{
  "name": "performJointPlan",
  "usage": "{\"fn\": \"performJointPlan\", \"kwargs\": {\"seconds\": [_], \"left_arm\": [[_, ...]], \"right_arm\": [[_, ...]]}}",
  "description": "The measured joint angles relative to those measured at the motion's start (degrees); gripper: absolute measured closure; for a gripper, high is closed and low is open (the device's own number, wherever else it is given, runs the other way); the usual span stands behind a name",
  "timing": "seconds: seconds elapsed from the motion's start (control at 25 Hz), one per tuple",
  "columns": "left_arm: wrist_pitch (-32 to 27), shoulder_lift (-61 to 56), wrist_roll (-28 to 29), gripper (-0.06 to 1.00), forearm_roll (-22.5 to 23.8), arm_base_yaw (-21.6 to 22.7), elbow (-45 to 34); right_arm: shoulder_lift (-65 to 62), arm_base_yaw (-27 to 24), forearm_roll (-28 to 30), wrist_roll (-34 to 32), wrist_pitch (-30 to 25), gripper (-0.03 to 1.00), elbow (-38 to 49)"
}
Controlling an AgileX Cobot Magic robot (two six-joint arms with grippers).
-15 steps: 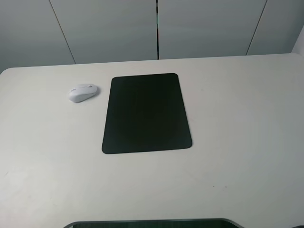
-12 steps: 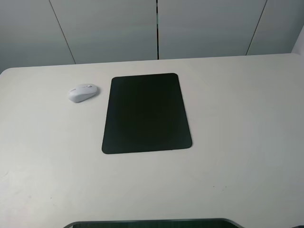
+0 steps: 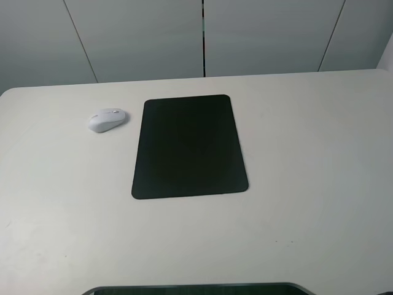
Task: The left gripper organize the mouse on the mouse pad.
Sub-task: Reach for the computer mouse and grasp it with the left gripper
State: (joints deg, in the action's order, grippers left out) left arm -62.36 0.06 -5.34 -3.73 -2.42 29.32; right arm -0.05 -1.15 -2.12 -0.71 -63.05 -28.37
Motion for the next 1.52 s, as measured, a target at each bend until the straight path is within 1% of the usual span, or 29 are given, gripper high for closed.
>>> {"fn": "performJointPlan", "kwargs": {"seconds": [0.08,0.12,0.2,0.24,0.32,0.44,0.64,0.88,1.08,1.32,1.52], "left_arm": [[0.3,0.0,-3.3,0.2,0.2,0.0,0.0],[1.0,-0.1,-5.9,0.2,0.5,0.0,0.3],[3.6,1.2,-11.2,0.2,0.9,0.0,1.6],[4.7,2.6,-12.8,0.2,0.9,0.0,2.2],[6.8,7.9,-16.4,0.2,1.0,0.0,3.7],[8.2,17.6,-20.5,0.2,1.0,0.0,6.2],[10.8,36.4,-22.3,0.2,1.0,0.0,12.4],[11.1,60.6,-28.7,0.2,-1.7,0.0,23.7],[7.7,77.9,-31.6,0.2,-2.7,0.0,34.1],[7.0,91.0,-37.5,0.2,-3.3,0.0,41.5],[7.2,99.1,-45.6,0.2,-3.7,0.0,45.2]], "right_arm": [[0.0,0.0,0.0,0.0,0.0,0.27,0.0],[0.0,0.0,0.0,0.0,0.0,0.27,0.0],[0.0,0.0,0.0,0.0,0.0,0.27,-0.1],[0.0,0.0,0.0,0.0,0.0,0.27,-0.1],[0.0,0.0,0.0,0.0,0.0,0.27,-0.1],[0.0,0.0,0.0,0.0,0.0,0.27,-0.1],[0.0,0.0,0.0,0.0,0.0,0.27,-0.1],[0.0,0.0,0.0,0.0,0.0,0.27,-0.1],[0.0,0.0,0.0,0.0,0.0,0.27,-0.1],[0.0,0.0,0.0,0.0,0.0,0.27,-0.1],[0.0,0.0,0.0,0.0,0.0,0.27,-0.1]]}}
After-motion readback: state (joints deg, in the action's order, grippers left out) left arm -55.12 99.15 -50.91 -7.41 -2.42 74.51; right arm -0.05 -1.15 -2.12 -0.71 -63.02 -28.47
